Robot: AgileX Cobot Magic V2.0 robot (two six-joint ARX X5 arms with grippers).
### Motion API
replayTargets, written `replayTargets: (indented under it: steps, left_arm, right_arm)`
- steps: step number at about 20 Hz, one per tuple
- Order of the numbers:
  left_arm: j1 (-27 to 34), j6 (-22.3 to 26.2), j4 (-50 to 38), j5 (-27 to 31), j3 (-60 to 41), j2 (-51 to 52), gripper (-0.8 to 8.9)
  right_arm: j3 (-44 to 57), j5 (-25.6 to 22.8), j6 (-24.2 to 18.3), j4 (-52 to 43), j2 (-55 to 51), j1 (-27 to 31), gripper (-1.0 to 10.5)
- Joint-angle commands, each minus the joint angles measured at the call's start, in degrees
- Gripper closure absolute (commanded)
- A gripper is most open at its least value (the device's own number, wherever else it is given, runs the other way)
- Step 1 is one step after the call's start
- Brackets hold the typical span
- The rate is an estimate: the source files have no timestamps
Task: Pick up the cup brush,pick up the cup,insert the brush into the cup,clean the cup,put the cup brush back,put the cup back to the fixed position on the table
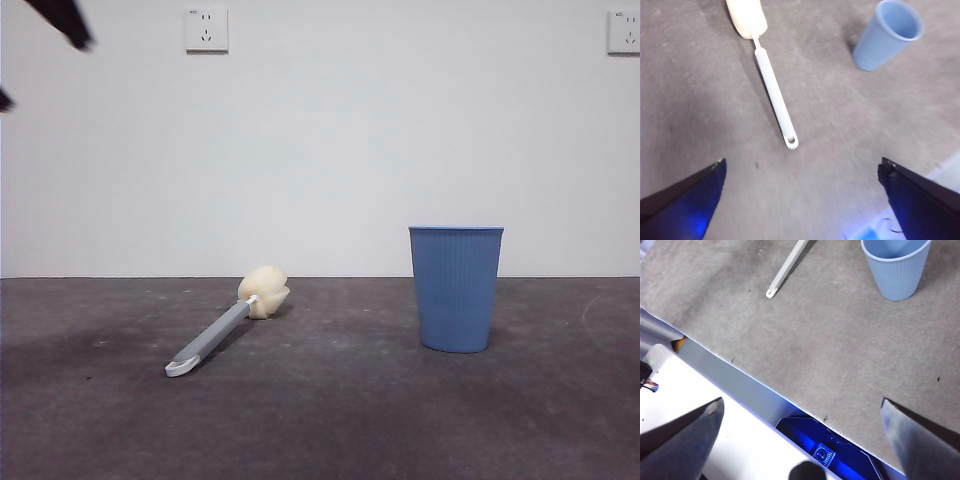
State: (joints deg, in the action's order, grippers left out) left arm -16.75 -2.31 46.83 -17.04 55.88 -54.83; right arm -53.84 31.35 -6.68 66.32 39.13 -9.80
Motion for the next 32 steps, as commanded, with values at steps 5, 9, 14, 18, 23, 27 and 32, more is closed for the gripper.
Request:
replayTargets:
  steps: [5, 9, 14, 18, 23, 27, 32]
  left_arm:
    - [-12.81, -9.07, -11.78, 17.35, 2.29, -18.43, 2.84]
    - [-15.02, -12.37, -19.69, 18.62, 2.47, -29.79, 2.84]
    - [-15.43, -13.18, -24.83, 22.62, 2.54, -39.43, 2.84]
    - [-15.41, -14.1, -25.9, 24.48, 2.54, -42.86, 2.84]
    - [-15.43, -14.29, -25.99, 24.7, 2.54, -44.65, 3.72]
    - [-15.43, -14.27, -25.73, 25.24, 2.54, -44.68, 5.07]
    - [-15.91, -14.29, -25.49, 24.35, 2.54, -45.18, 5.12]
  right_arm:
    - [-0.15, 0.07, 1.14, -0.28, -0.02, -0.13, 3.2]
    - [-0.15, 0.09, 1.27, -0.33, -0.02, -0.13, 3.3]
    - [-0.15, 0.09, 1.27, -0.33, -0.02, -0.13, 3.3]
    - [-0.15, 0.09, 1.25, -0.39, -0.02, -0.13, 3.3]
    - [-0.15, 0.09, 1.25, -0.44, -0.02, -0.13, 3.3]
    - [-0.15, 0.09, 1.27, -0.48, -0.02, -0.13, 3.3]
    - [-0.15, 0.11, 1.27, -0.48, -0.02, -0.13, 3.3]
